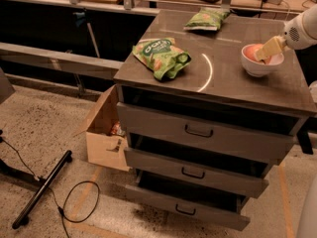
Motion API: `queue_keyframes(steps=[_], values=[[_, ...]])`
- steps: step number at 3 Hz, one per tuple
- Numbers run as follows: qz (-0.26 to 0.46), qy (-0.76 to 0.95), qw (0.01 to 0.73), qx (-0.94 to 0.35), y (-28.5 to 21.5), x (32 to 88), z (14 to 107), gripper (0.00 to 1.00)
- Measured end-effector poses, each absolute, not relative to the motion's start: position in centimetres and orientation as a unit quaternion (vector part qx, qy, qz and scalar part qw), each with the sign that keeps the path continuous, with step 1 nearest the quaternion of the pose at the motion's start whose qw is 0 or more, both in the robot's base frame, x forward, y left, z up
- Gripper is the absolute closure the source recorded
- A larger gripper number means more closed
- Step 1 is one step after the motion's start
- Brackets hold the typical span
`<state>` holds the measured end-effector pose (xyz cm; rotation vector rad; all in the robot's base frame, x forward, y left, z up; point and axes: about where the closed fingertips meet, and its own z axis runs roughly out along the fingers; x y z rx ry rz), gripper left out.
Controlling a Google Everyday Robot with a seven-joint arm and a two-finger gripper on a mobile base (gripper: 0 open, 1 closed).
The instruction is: Pick apple from white bowl and place on counter
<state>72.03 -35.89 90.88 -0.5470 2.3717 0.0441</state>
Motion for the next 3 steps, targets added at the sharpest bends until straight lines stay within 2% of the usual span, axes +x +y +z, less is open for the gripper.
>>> queue_keyframes(steps=[1,2,3], values=[[0.019,0.913,0.344,-0.216,-35.33,72.31,90.67,0.43],[0.021,0.913,0.342,-0.22,-34.94,72.44,90.47,0.5],[0.022,0.913,0.34,-0.222,-34.74,72.54,90.33,0.5]])
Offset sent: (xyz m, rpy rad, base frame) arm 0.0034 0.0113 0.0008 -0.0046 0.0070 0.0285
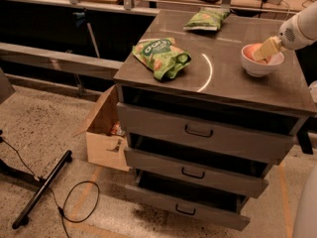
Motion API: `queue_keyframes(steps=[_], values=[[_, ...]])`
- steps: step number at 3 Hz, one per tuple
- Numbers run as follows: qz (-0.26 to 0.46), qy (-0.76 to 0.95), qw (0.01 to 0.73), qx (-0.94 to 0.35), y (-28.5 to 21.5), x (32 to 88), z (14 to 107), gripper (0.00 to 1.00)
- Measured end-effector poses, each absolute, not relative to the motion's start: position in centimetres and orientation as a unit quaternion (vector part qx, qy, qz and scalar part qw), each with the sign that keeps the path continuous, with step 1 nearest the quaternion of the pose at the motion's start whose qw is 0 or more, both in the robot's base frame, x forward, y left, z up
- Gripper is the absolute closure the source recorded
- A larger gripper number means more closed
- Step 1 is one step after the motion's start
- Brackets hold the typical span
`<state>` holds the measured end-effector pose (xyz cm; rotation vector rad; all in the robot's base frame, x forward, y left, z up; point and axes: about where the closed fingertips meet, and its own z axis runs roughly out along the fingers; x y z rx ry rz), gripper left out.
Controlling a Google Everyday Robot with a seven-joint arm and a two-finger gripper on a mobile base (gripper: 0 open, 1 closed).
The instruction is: Pick apple from white bowl and place on counter
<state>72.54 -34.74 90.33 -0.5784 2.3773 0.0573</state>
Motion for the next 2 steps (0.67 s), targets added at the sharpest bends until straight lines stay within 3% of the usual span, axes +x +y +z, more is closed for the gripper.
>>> queue_keyframes(steps=[1,2], values=[[0.026,0.913,0.338,-0.228,-34.11,72.92,90.04,0.36],[0.028,0.913,0.334,-0.234,-33.54,73.25,89.61,0.36]])
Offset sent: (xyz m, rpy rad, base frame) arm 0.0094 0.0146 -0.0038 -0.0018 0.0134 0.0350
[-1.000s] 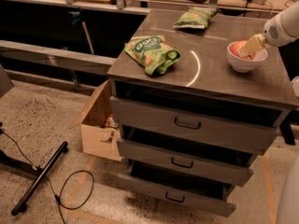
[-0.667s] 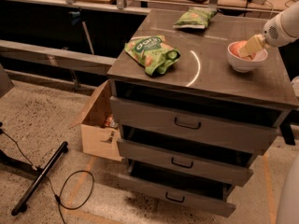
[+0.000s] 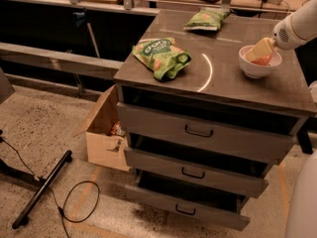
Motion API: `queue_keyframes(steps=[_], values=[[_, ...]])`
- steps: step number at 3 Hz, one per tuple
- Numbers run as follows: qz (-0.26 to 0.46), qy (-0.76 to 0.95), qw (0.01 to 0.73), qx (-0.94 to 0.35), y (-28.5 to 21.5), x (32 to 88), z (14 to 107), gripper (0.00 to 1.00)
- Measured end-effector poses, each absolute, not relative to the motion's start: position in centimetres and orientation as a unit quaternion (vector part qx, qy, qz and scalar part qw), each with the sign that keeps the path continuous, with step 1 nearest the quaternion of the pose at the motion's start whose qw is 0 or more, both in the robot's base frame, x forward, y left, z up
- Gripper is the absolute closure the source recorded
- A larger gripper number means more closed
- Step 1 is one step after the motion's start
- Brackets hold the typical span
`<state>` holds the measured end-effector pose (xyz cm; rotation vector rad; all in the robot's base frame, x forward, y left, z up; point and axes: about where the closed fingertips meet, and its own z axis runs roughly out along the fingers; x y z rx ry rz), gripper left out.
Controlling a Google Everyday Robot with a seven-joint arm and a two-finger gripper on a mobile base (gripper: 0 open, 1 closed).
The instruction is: Pick apple from white bowl and place on counter
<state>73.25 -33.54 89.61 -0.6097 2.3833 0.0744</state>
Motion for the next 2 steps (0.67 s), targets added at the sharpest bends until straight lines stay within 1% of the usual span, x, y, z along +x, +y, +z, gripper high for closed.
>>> queue_keyframes(steps=[2], values=[[0.027,0.911,0.332,-0.241,-33.04,73.65,89.28,0.83]])
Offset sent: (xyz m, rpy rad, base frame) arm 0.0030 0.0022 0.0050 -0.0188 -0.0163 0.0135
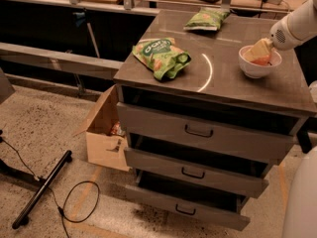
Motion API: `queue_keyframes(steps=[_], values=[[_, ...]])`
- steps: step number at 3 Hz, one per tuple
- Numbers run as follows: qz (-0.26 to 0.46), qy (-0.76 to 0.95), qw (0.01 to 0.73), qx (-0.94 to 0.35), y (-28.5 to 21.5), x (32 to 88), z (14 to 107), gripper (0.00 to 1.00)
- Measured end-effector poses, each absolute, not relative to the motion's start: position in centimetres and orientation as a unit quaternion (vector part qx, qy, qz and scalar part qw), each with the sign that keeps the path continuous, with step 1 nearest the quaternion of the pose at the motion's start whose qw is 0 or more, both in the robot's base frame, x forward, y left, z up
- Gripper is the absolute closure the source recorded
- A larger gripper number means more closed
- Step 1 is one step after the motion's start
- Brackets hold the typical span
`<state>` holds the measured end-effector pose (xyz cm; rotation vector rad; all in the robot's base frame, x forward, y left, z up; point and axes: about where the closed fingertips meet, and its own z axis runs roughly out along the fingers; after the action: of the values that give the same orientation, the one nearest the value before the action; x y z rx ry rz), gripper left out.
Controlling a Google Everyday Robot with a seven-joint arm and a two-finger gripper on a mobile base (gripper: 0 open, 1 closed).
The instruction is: Pick apple from white bowl and place on counter
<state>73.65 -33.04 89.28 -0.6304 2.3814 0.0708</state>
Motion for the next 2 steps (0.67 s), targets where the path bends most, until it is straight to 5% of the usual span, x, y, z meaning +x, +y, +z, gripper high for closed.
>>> queue_keyframes(steps=[1,2], values=[[0.023,0.908,0.339,-0.246,-33.07,73.78,89.69,1.0],[0.021,0.902,0.349,-0.254,-32.72,73.89,90.61,1.0]])
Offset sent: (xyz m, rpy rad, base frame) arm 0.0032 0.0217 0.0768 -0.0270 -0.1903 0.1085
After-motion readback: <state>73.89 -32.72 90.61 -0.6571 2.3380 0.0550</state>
